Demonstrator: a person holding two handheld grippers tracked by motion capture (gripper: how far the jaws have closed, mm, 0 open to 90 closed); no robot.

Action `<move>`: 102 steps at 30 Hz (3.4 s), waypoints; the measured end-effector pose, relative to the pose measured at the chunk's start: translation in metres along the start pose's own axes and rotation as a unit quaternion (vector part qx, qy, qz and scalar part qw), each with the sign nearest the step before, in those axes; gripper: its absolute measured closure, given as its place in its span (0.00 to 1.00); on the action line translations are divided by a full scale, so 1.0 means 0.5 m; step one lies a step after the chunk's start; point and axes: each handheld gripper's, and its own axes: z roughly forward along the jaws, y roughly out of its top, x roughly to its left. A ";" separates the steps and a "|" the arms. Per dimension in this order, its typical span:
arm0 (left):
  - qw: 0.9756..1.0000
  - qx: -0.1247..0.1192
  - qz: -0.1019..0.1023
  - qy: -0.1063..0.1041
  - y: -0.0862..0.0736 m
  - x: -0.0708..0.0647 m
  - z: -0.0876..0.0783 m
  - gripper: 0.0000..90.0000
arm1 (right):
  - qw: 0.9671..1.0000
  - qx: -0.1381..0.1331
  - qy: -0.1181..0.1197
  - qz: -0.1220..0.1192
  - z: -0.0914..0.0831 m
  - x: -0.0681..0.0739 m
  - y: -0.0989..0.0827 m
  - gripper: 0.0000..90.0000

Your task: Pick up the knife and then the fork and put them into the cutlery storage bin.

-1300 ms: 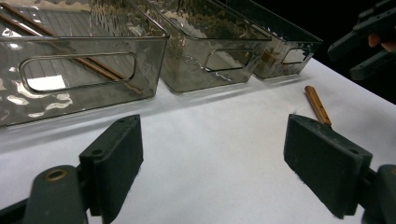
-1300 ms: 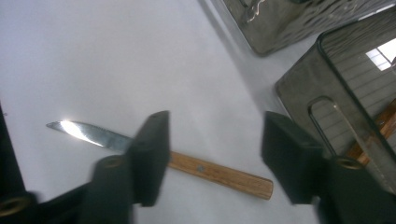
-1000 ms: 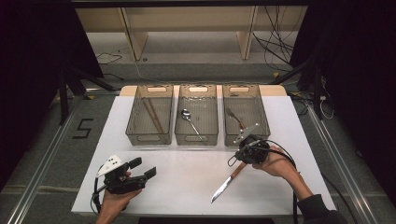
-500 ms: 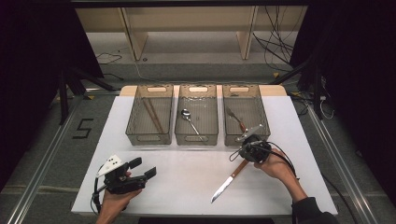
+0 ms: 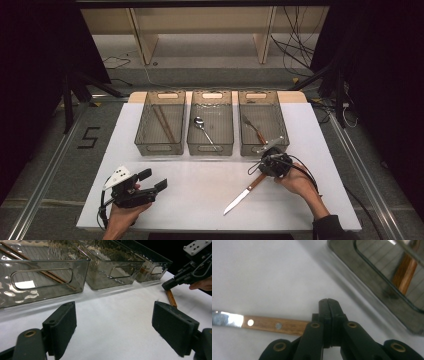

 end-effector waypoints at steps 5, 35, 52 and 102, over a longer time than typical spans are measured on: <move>1.000 0.000 0.000 0.000 0.000 0.000 0.000 0.22 | 1.000 0.007 0.001 0.014 -0.010 0.000 -0.032 1.00; 1.000 0.001 0.001 0.000 0.000 -0.001 0.001 0.22 | 0.993 0.018 0.084 -0.084 -0.070 0.072 -0.011 0.53; 1.000 0.001 0.002 -0.001 0.000 -0.001 0.001 0.22 | 0.984 0.089 0.080 -0.135 -0.011 0.094 0.004 0.64; 1.000 0.000 0.001 0.000 0.000 0.000 0.001 0.22 | 0.991 -0.066 0.069 -0.091 -0.138 0.047 0.076 0.86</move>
